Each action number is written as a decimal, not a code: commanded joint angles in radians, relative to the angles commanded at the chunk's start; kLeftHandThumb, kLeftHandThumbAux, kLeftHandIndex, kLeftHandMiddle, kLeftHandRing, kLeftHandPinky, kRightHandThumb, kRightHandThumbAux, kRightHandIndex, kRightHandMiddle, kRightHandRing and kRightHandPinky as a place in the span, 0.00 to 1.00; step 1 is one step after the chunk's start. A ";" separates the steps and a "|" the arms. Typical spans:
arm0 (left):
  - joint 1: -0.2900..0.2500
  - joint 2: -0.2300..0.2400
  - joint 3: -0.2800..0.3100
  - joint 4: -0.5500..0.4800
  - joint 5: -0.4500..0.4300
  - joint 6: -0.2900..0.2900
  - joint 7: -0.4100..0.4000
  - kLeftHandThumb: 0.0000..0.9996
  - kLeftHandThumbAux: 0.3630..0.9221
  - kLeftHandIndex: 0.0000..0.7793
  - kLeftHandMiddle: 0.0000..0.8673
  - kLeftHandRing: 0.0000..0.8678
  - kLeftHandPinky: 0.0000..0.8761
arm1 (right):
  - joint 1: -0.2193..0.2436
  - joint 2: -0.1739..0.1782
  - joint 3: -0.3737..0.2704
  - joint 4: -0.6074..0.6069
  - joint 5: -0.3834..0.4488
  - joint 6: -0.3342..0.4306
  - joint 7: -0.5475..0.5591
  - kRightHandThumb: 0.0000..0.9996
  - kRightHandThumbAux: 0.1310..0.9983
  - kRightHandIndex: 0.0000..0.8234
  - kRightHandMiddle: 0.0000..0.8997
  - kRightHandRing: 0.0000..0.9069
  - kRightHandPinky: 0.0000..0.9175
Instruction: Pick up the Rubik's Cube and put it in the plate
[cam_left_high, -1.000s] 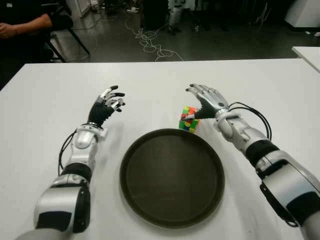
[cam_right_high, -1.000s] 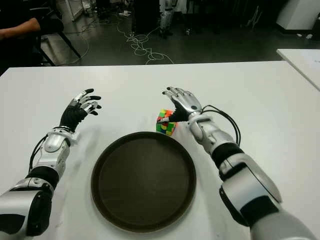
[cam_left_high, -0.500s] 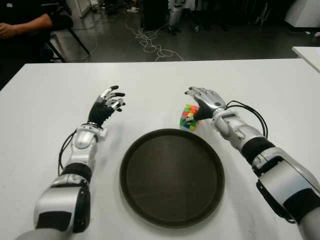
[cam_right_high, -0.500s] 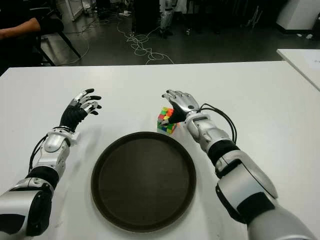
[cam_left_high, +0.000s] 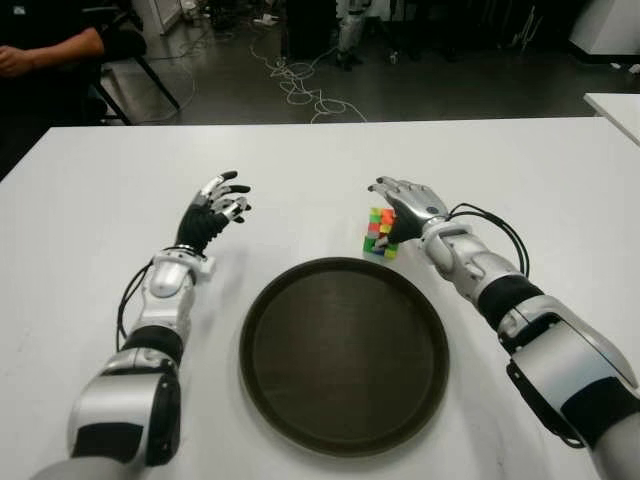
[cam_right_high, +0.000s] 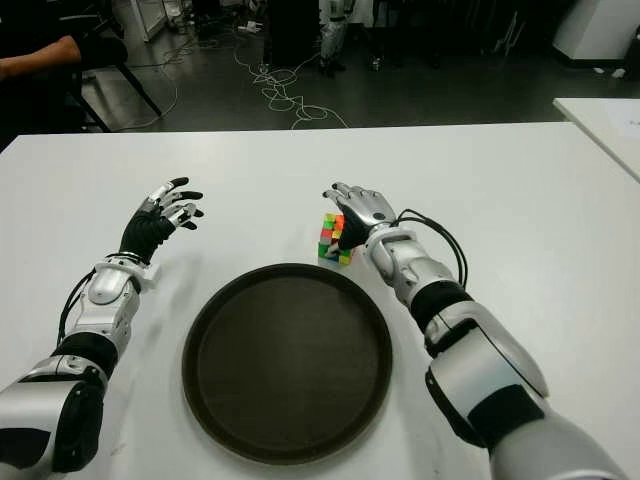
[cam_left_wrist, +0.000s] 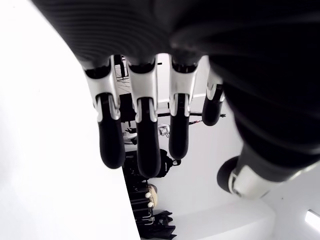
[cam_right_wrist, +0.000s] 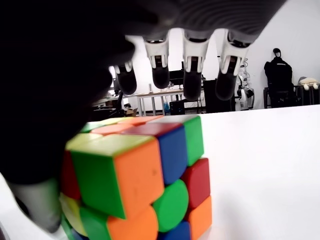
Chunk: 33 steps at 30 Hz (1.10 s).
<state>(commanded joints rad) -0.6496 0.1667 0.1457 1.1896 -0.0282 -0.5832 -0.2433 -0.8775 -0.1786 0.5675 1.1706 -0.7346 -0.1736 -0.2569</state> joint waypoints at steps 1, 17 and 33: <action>0.000 0.000 0.001 0.000 -0.002 -0.001 -0.002 0.45 0.51 0.20 0.32 0.42 0.49 | 0.000 0.002 -0.003 0.001 0.003 0.002 0.001 0.00 0.71 0.10 0.10 0.14 0.21; -0.002 0.001 0.001 0.000 0.001 0.005 0.006 0.46 0.50 0.20 0.33 0.42 0.48 | -0.007 0.018 -0.023 0.015 0.023 0.053 0.022 0.00 0.74 0.09 0.06 0.08 0.14; -0.001 0.001 -0.005 -0.001 0.008 -0.001 0.014 0.44 0.50 0.20 0.33 0.42 0.50 | -0.010 0.017 -0.030 0.035 0.027 0.047 0.029 0.00 0.74 0.10 0.10 0.14 0.20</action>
<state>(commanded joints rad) -0.6508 0.1682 0.1410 1.1886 -0.0199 -0.5839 -0.2289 -0.8874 -0.1612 0.5376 1.2060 -0.7076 -0.1264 -0.2274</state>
